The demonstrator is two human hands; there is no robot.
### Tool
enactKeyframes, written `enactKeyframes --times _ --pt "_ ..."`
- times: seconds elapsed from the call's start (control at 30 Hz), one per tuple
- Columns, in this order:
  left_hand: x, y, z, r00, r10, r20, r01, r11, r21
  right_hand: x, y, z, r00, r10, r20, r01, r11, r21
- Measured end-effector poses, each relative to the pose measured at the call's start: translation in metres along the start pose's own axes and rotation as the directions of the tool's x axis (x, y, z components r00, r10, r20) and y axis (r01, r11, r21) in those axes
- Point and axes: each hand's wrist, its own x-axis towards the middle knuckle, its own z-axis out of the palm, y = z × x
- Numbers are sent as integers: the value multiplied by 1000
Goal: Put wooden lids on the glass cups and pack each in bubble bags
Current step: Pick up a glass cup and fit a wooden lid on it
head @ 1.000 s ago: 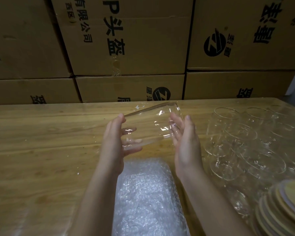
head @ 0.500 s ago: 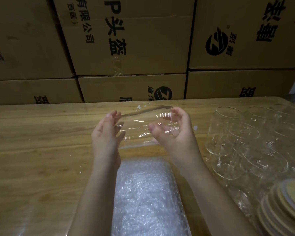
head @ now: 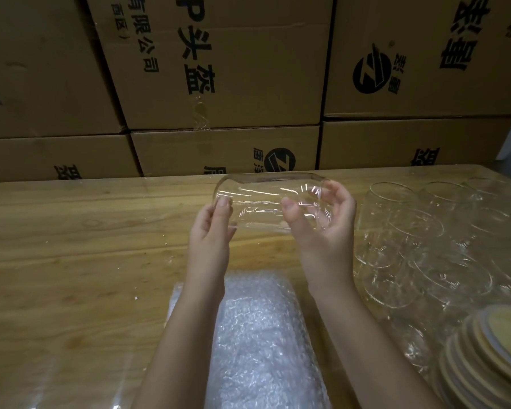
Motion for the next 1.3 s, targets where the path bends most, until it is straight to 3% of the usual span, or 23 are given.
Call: enactKeyframes --times 0.1,0.3,0.43,0.5,0.6,0.73,0.83,0.93,1.0,1.17,1.3 --pt "1 1 -1 996 -65 62 67 998 -19 6 5 -6 998 49 -26 -49 999 6" --pt "3 7 -8 945 -274 179 310 924 -222 11 8 -10 997 69 17 -68 997 -42" --pt "4 6 -11 936 -329 127 353 891 -286 8 11 -8 990 91 107 -80 991 -106" --pt "5 4 -10 960 -279 32 279 934 -222 8 11 -9 985 102 138 -84 988 -131" --pt "3 6 -7 993 -71 -98 64 995 -72 6 10 -7 983 106 152 -82 985 -153" --pt "-3 7 -5 970 217 -106 -202 969 142 5 8 -4 987 101 127 -90 992 -90" --pt "-7 7 -7 899 437 18 -403 812 421 5 8 -3 993 81 82 -81 997 -11" --pt "-14 12 -4 772 585 250 -591 516 620 3 10 0 996 90 14 -90 994 67" --pt "-20 18 1 731 571 375 -633 361 685 1 12 2 991 125 -52 -118 986 117" --pt "-31 28 15 764 315 562 -633 205 746 -1 12 3 976 135 -173 -115 986 122" --pt "-34 27 19 682 295 669 -730 218 648 5 13 -1 969 167 -180 -137 976 169"
